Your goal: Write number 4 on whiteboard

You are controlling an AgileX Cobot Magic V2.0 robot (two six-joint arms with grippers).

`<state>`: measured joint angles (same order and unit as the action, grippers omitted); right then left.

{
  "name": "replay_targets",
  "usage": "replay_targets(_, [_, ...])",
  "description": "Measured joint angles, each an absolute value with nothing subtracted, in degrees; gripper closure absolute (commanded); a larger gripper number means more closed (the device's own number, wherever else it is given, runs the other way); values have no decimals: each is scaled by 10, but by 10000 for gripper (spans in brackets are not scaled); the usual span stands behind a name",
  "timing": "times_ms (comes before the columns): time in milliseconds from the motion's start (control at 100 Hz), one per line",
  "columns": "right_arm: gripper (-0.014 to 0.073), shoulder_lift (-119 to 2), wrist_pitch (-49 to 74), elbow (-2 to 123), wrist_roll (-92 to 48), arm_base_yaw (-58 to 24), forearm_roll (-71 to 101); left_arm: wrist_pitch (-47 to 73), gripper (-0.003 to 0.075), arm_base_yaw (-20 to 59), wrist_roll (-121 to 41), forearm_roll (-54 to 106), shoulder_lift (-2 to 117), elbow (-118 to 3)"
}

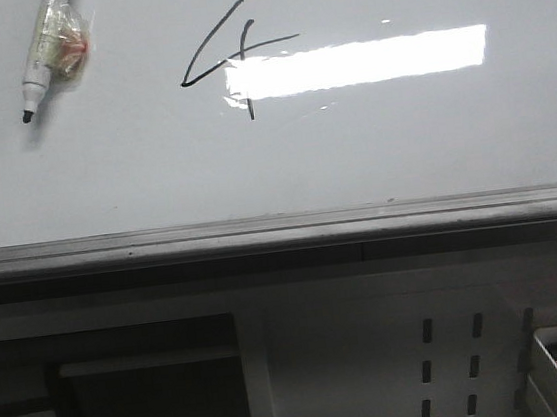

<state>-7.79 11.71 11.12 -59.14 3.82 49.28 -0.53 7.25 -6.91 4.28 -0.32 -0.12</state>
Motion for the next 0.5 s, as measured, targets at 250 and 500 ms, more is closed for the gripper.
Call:
replay_targets(250, [661,-70,43,36,-181,38,65,-5,741,72,-69,43,-3,-1])
replay_targets(500, [661,2,13,-4,-137,38,0,-5,741,72,-69,43,-3,-1])
